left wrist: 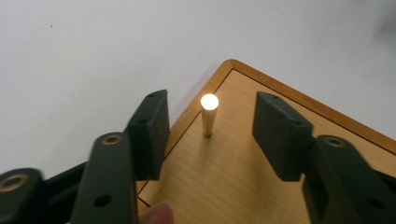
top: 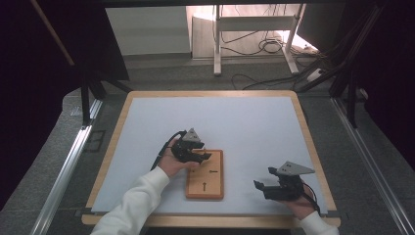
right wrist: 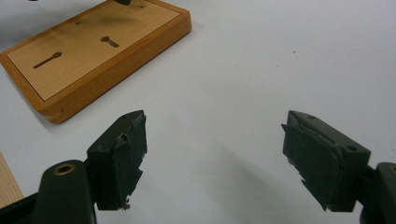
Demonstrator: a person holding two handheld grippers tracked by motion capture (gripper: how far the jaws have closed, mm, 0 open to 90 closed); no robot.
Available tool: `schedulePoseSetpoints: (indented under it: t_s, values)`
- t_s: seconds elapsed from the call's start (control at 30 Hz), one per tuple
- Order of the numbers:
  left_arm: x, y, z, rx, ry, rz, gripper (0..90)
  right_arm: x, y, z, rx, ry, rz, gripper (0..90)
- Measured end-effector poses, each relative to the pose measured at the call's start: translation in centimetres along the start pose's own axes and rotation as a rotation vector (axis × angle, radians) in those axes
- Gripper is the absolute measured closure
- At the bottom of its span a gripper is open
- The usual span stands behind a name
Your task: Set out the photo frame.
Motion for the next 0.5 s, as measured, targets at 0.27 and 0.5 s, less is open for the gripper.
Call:
schedulePoseSetpoints:
  t_s: [0.27,0.5]
  values:
    - [0.22,-0.52,0.40,0.006,-0.001,0.003,60.3,0.10,0.01,0.03,0.004,0.004,0.005,22.2]
    - [0.28,-0.61,0.50,0.017,0.002,-0.005,67.0,0.05,-0.05,0.17,-0.007,0.005,0.001,22.2]
Point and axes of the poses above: each handheld gripper's, and its own axes: y roughly backward along the jaws, x roughly out of its underside, z roughly to its left, the point moved 8 cm from there along -y, roughly forward along the jaws, and after that the axes turned 3 degrees about -y, right-handed, at the moved point
